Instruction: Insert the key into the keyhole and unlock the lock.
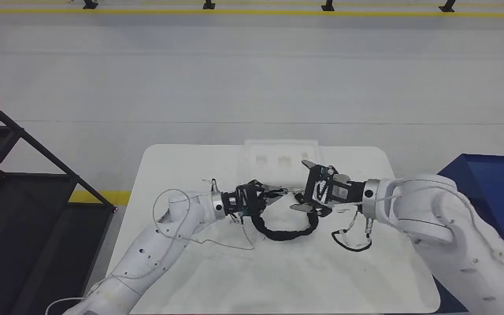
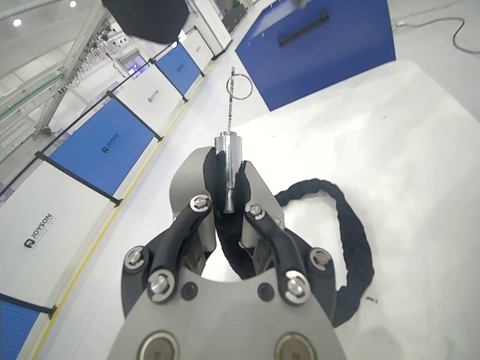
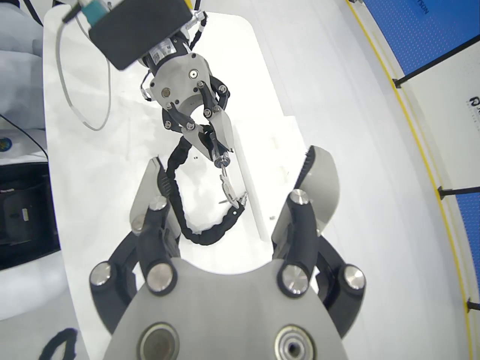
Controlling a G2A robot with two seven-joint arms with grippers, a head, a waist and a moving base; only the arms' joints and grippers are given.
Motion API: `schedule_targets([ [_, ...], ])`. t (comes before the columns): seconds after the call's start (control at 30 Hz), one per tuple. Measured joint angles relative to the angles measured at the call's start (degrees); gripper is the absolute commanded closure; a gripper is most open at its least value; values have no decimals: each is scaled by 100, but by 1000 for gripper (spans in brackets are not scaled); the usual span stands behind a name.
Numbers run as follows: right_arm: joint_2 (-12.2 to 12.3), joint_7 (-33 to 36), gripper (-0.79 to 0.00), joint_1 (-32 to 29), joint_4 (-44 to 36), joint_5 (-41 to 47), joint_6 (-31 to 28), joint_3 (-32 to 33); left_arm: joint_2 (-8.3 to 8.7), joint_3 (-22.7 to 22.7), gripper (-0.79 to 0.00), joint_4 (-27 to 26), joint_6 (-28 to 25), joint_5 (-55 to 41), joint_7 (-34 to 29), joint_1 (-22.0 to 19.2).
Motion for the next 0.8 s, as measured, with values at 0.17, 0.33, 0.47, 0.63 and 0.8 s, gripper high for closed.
schedule_targets([
  [0.17,1,155,-785,-49,97,511,301,40,-26,165,0,196,133,334,-417,-61],
  [0.33,-9,205,-785,-104,178,914,587,44,-103,444,0,572,138,571,-646,-168],
  [0.47,-16,205,-785,-158,247,1116,734,42,-164,656,0,864,65,671,-716,-260],
  [0.63,-34,221,-785,-149,344,1308,793,-12,-246,917,-317,1230,-152,756,-710,-393],
  [0.8,-66,253,-785,-27,517,1457,736,-130,-318,1043,-785,1474,-248,656,-706,-523],
])
